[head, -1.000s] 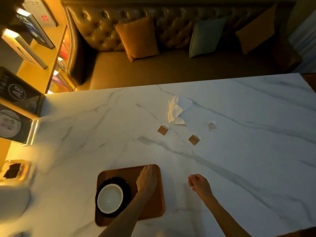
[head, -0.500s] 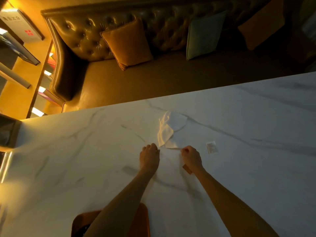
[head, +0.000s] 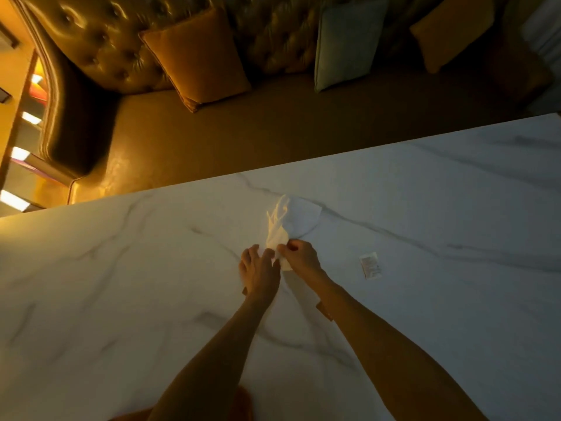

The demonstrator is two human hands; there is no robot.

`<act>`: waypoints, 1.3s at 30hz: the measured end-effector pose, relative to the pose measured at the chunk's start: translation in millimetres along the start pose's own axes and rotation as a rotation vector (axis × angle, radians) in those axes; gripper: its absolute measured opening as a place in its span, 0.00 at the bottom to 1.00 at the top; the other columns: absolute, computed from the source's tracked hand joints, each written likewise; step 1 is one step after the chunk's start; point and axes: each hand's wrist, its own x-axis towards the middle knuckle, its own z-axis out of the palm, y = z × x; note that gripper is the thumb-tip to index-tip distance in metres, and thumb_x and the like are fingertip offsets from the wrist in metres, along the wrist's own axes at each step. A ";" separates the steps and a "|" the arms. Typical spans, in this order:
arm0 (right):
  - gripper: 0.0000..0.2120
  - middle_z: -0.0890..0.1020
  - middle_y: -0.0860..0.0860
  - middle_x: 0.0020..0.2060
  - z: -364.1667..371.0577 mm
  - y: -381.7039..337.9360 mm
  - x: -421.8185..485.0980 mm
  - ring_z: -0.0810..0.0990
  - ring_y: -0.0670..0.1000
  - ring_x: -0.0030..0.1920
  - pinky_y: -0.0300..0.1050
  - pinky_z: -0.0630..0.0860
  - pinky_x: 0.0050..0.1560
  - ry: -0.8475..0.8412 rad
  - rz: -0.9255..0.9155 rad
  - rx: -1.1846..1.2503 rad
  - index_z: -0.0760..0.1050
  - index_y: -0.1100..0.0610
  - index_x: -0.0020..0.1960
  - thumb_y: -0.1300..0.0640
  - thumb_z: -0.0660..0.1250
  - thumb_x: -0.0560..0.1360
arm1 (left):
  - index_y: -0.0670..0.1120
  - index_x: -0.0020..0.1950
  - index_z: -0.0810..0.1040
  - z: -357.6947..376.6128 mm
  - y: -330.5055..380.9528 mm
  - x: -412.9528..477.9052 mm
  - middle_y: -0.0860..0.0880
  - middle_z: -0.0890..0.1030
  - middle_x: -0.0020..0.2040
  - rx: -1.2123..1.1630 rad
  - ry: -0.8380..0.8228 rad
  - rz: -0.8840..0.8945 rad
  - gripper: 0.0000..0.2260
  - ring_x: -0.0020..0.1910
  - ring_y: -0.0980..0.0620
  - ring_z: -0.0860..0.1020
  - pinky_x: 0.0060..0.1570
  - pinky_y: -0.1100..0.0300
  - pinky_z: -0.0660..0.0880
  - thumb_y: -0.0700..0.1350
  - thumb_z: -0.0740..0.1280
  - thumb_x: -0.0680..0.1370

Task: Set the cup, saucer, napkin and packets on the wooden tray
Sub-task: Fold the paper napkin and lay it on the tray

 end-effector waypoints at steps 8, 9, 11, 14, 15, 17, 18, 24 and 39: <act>0.08 0.82 0.55 0.42 -23.8 -40.0 -67.4 0.82 0.52 0.45 0.44 0.81 0.44 0.021 -0.043 0.495 0.78 0.53 0.43 0.50 0.66 0.77 | 0.45 0.53 0.65 -65.3 -4.6 -32.4 0.51 0.74 0.40 -0.548 0.040 0.092 0.09 0.35 0.52 0.74 0.30 0.68 0.70 0.36 0.62 0.77; 0.08 0.82 0.55 0.43 -30.7 -46.1 -80.7 0.81 0.53 0.47 0.47 0.81 0.48 -0.003 -0.066 0.546 0.79 0.53 0.43 0.51 0.67 0.77 | 0.44 0.55 0.67 -78.2 -5.9 -36.7 0.49 0.75 0.41 -0.501 0.036 0.105 0.10 0.36 0.51 0.75 0.33 0.65 0.71 0.35 0.63 0.76; 0.11 0.82 0.56 0.44 -45.8 -61.8 -109.5 0.81 0.53 0.49 0.49 0.80 0.52 -0.081 -0.144 0.594 0.80 0.58 0.46 0.50 0.68 0.76 | 0.38 0.53 0.73 -100.3 -10.2 -45.5 0.40 0.77 0.45 -0.356 0.034 0.138 0.08 0.42 0.43 0.76 0.39 0.55 0.71 0.35 0.64 0.75; 0.13 0.80 0.56 0.44 -70.6 -95.4 -154.9 0.80 0.55 0.51 0.54 0.79 0.58 -0.135 -0.292 0.585 0.78 0.59 0.45 0.49 0.68 0.76 | 0.35 0.50 0.76 -135.7 -18.1 -67.4 0.35 0.78 0.48 -0.267 0.024 0.110 0.06 0.48 0.37 0.76 0.45 0.50 0.71 0.37 0.63 0.76; 0.12 0.81 0.55 0.45 -79.4 -108.2 -169.7 0.80 0.56 0.52 0.54 0.79 0.59 -0.117 -0.347 0.576 0.77 0.59 0.45 0.49 0.68 0.76 | 0.36 0.50 0.77 -149.6 -21.3 -78.5 0.35 0.79 0.48 -0.280 0.020 0.101 0.06 0.49 0.37 0.77 0.45 0.50 0.72 0.37 0.63 0.77; 0.14 0.80 0.53 0.53 -97.2 -131.6 -198.4 0.80 0.55 0.56 0.53 0.78 0.61 -0.052 -0.440 0.577 0.77 0.57 0.52 0.47 0.67 0.75 | 0.37 0.50 0.78 -179.8 -29.1 -104.3 0.37 0.81 0.48 -0.381 0.006 0.113 0.06 0.48 0.39 0.78 0.44 0.55 0.71 0.37 0.63 0.78; 0.17 0.79 0.51 0.58 -106.2 -141.9 -213.7 0.79 0.52 0.58 0.52 0.76 0.62 -0.018 -0.464 0.584 0.76 0.54 0.59 0.45 0.67 0.75 | 0.37 0.50 0.79 -196.7 -33.3 -119.3 0.38 0.82 0.47 -0.483 -0.004 0.127 0.06 0.47 0.41 0.78 0.43 0.57 0.70 0.35 0.63 0.78; 0.09 0.82 0.45 0.48 -133.5 -181.8 -304.2 0.81 0.50 0.53 0.47 0.79 0.52 0.109 -0.598 0.599 0.79 0.44 0.52 0.43 0.66 0.75 | 0.48 0.53 0.79 -320.4 -61.7 -216.7 0.49 0.79 0.52 -0.786 0.046 0.314 0.10 0.54 0.51 0.78 0.55 0.57 0.76 0.47 0.58 0.82; 0.14 0.80 0.39 0.54 -67.7 -246.4 -455.1 0.79 0.47 0.56 0.44 0.80 0.52 0.169 -0.917 0.495 0.77 0.45 0.62 0.49 0.66 0.77 | 0.47 0.71 0.70 -493.3 -130.1 -337.1 0.43 0.76 0.67 -1.419 -0.093 0.277 0.19 0.65 0.42 0.75 0.68 0.40 0.69 0.49 0.63 0.80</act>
